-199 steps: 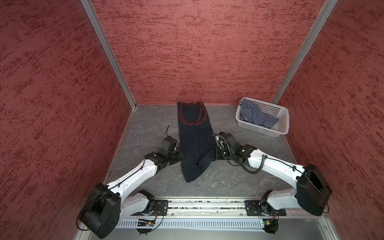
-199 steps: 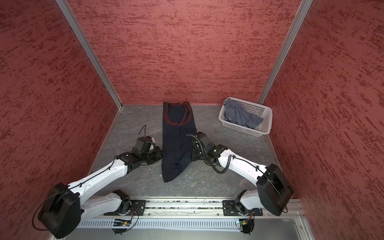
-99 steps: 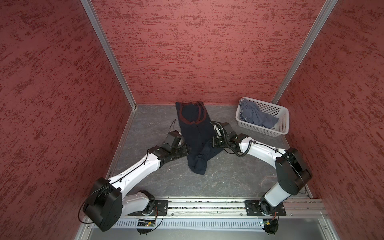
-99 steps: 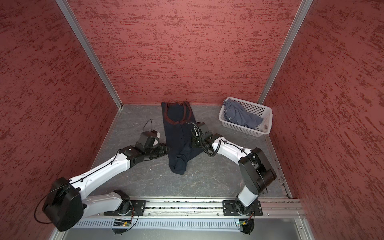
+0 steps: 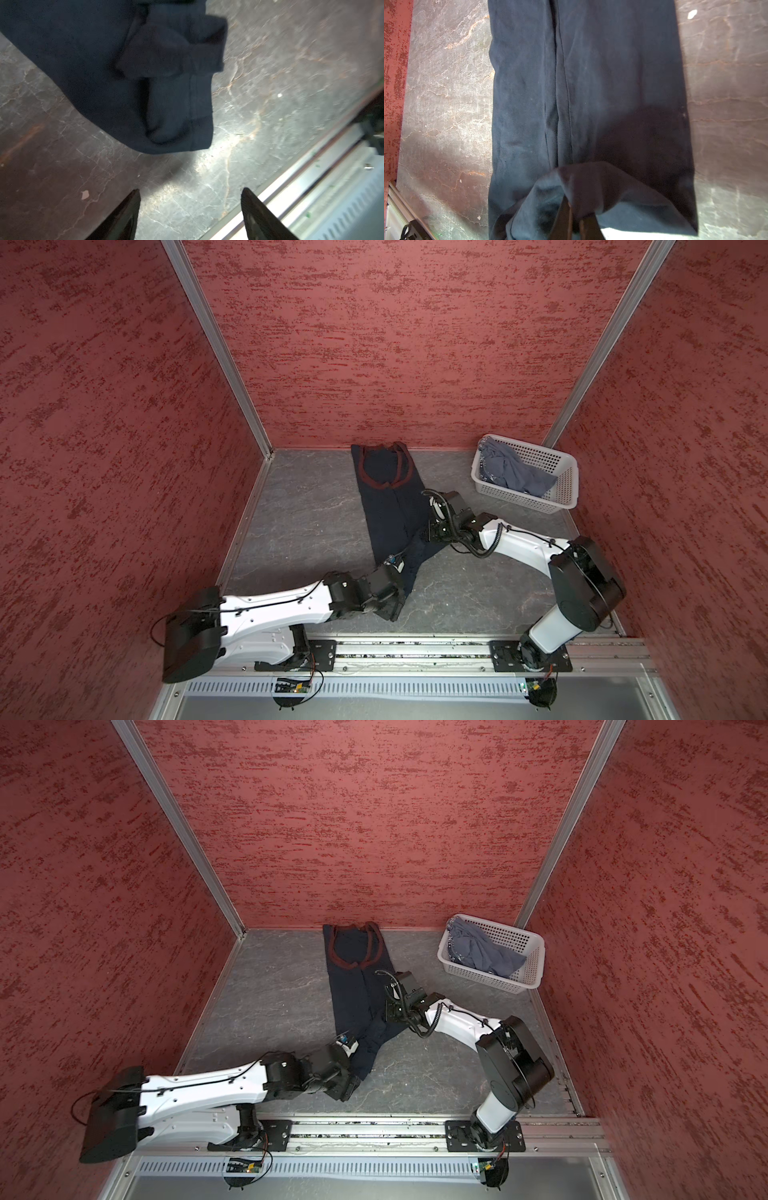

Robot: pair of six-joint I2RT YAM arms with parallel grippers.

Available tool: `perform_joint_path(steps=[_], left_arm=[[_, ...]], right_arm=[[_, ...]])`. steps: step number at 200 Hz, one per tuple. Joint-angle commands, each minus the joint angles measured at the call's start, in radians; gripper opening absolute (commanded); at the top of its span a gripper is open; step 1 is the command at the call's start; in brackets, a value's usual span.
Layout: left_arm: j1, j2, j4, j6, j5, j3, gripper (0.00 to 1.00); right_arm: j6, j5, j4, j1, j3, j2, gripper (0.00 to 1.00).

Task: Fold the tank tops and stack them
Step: 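Lift the near hem with both grippers and fold it toward the red neckline, then lay the folded hem down near the neckline and open both grippers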

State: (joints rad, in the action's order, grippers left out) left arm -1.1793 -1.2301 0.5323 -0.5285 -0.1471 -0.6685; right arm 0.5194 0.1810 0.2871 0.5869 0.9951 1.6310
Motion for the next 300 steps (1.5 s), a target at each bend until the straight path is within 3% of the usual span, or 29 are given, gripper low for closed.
perform_joint_path(steps=[1, 31, 69, 107, 131, 161, 214, 255, 300], left_arm=[[-0.04, -0.125, -0.011, 0.072, -0.093, -0.068, 0.77], [-0.066, -0.277, -0.018, 0.075, -0.139, -0.142, 0.74], [-0.069, -0.37, 0.013, 0.036, -0.219, -0.192, 0.52], [-0.062, -0.309, 0.017, 0.015, -0.323, -0.172, 0.27], [-0.029, -0.23, -0.031, 0.049, -0.346, -0.152, 0.17], [0.081, -0.151, -0.124, 0.156, -0.274, -0.162, 0.09], [0.391, -0.112, -0.249, 0.295, 0.0, -0.227, 0.08], [0.585, -0.197, -0.336, 0.281, 0.17, -0.261, 0.07], [0.703, -0.277, -0.397, 0.229, 0.222, -0.277, 0.07]], right_arm=[[0.007, 0.002, -0.025, -0.004, 0.003, -0.02, 0.07], [0.014, 0.005, -0.033, -0.006, -0.012, -0.026, 0.07], [0.014, 0.001, -0.033, -0.009, -0.029, -0.043, 0.07], [0.017, -0.007, -0.034, -0.018, -0.044, -0.06, 0.07], [0.023, -0.008, -0.036, -0.026, -0.045, -0.06, 0.07], [0.031, -0.008, -0.039, -0.032, -0.027, -0.054, 0.07], [0.024, 0.009, -0.014, -0.063, 0.068, -0.01, 0.07], [0.003, 0.045, -0.013, -0.109, 0.183, 0.07, 0.07], [-0.056, 0.077, -0.004, -0.15, 0.355, 0.203, 0.07]])
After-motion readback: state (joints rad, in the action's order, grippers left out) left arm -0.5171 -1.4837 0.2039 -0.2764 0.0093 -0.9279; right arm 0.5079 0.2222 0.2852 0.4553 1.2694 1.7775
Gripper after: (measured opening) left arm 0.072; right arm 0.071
